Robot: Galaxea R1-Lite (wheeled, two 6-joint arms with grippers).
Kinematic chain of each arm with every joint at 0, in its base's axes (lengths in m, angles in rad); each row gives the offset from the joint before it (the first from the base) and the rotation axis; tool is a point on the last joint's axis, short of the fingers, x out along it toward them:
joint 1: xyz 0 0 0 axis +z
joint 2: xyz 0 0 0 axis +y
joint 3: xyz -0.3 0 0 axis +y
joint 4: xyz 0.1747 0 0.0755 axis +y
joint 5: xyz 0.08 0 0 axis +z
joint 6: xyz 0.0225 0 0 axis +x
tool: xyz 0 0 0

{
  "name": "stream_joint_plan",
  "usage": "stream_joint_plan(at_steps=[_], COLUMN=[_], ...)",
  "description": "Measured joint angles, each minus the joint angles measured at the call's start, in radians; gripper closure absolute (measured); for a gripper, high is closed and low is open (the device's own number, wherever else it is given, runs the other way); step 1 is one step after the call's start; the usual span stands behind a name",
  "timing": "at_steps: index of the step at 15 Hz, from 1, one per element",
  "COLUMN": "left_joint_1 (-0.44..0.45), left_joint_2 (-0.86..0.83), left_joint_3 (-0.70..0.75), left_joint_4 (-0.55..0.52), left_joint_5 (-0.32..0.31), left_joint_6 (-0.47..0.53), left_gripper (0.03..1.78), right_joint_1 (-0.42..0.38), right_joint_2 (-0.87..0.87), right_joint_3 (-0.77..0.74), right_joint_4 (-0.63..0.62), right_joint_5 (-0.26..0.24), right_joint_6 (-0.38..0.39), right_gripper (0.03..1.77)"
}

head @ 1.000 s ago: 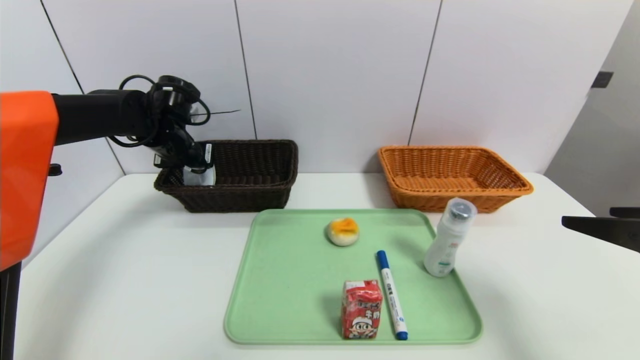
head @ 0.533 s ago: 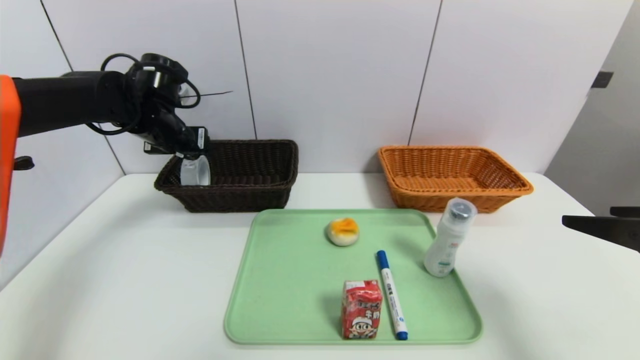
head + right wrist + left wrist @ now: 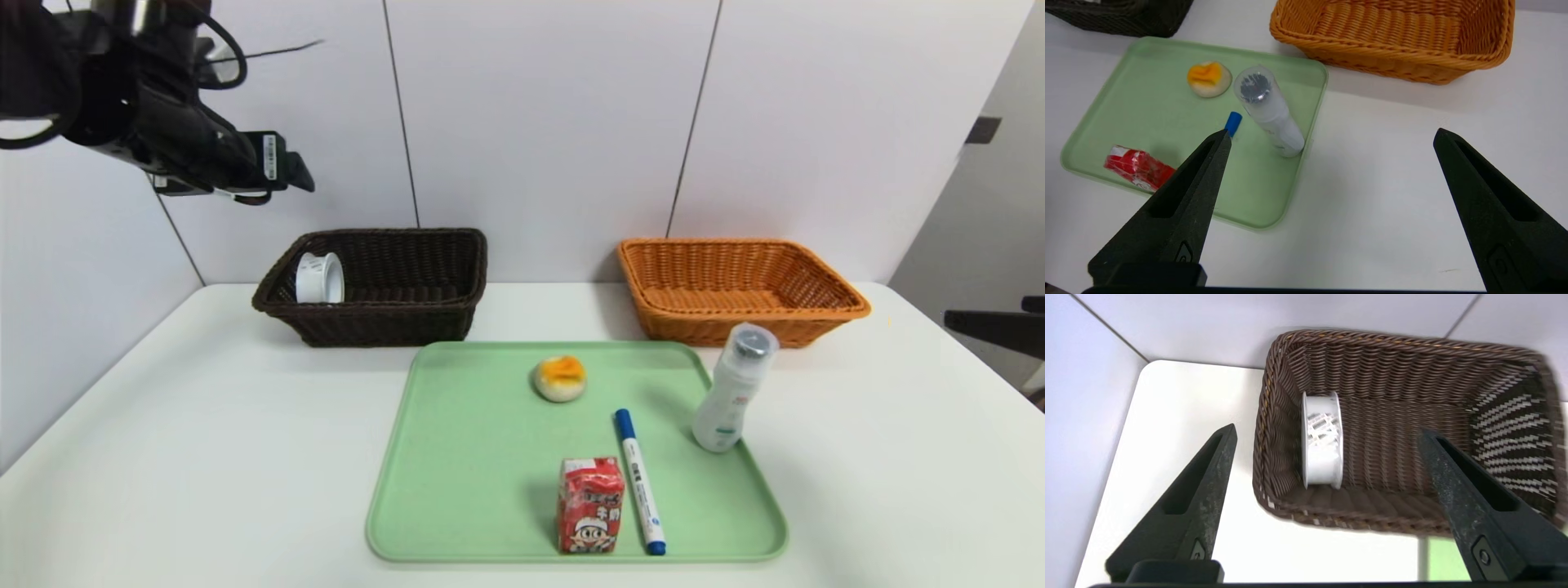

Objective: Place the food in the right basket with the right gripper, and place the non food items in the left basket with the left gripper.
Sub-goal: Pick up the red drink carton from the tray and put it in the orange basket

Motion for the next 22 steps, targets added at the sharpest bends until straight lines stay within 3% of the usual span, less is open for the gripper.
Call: stream_joint_plan(at_steps=[5, 8, 13, 18, 22], left_joint_1=[-0.112, -0.187, -0.349, -0.517, -0.539], left_joint_2=[-0.172, -0.270, -0.451, -0.593, -0.637], left_joint_3=[0.035, 0.163, 0.399, 0.524, 0.556], left_joint_4=[0.275, 0.303, 0.301, 0.304, 0.307], left_joint_5=[-0.033, -0.036, -0.038, -0.038, -0.036], left_joint_6=[-0.168, -0.208, -0.223, -0.213, -0.215], left_gripper=[0.18, 0.16, 0.14, 0.12, 0.12], right_joint_1=[0.021, 0.051, 0.150, 0.368, 0.526], right_joint_2=[-0.003, 0.001, 0.021, 0.070, 0.154], right_joint_3=[-0.083, -0.138, -0.173, -0.199, -0.259], right_joint_4=[0.004, 0.014, 0.012, 0.017, 0.069], right_joint_5=[0.034, 0.076, 0.101, 0.105, 0.102], right_joint_6=[-0.001, 0.000, 0.000, 0.000, -0.001], right_gripper=[0.09, 0.09, 0.09, 0.09, 0.09])
